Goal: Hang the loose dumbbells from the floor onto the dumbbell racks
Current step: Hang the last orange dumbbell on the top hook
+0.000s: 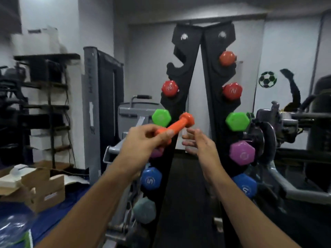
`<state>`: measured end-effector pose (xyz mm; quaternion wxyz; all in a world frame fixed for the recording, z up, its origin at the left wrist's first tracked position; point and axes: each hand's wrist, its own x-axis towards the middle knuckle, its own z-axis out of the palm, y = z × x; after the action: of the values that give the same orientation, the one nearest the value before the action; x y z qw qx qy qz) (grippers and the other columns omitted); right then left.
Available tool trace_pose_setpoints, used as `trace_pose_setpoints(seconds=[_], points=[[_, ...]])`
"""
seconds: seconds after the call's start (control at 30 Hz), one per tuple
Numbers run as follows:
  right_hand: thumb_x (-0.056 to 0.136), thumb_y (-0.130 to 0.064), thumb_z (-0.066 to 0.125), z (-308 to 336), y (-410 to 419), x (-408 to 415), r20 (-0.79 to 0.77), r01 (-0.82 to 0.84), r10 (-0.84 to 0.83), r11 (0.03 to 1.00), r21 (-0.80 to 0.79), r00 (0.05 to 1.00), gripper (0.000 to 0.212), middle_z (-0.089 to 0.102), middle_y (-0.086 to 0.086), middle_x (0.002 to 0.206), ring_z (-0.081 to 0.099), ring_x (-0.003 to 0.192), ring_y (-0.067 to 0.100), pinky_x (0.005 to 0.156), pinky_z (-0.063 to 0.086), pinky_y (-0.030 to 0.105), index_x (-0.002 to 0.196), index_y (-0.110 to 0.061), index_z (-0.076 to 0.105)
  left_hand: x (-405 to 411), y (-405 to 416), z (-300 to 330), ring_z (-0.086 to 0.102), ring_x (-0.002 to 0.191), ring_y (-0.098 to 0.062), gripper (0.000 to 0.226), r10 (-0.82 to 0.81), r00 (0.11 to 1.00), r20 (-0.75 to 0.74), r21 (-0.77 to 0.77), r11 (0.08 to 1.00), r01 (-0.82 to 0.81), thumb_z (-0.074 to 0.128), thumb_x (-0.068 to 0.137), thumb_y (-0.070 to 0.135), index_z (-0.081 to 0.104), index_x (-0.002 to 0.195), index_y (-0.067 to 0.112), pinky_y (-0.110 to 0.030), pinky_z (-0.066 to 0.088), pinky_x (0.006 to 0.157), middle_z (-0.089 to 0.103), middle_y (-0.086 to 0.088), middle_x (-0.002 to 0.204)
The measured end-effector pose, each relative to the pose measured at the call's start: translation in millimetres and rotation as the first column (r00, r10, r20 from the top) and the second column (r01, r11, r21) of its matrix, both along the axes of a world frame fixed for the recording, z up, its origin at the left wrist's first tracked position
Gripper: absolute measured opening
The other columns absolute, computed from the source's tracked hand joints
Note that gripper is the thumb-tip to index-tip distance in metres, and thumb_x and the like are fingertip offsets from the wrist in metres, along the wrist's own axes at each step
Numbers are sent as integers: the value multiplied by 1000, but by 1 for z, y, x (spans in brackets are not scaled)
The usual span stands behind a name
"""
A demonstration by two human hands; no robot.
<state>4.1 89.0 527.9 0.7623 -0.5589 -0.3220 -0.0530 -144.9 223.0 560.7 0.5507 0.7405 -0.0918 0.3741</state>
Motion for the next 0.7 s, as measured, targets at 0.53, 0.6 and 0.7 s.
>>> trace_pose_setpoints(seconds=[0.53,0.6,0.7], points=[[96,-45,57,98,52,48,324,421,-331,868,-264,886,69,50,-1,152,49,139,21,115,42,45,158,-28,32,76,20,202,72,91,-26,54,441,890,116,-172,891,-420,84,79,45,70,108,1,-37,62,84,72,-10,97],[93,-49,58,95,54,56,331,409,-313,869,-279,890,72,54,-3,147,54,133,19,110,48,46,157,-32,30,89,14,210,71,88,-25,50,465,879,103,-141,882,-450,83,81,45,70,102,1,-33,59,77,72,-11,94],[91,-54,56,95,52,60,350,406,-300,868,-287,888,72,54,-4,144,56,130,18,107,51,46,156,-36,31,105,3,218,63,68,-14,37,504,859,90,-81,863,-498,81,86,39,63,74,9,-25,49,64,65,-2,73]])
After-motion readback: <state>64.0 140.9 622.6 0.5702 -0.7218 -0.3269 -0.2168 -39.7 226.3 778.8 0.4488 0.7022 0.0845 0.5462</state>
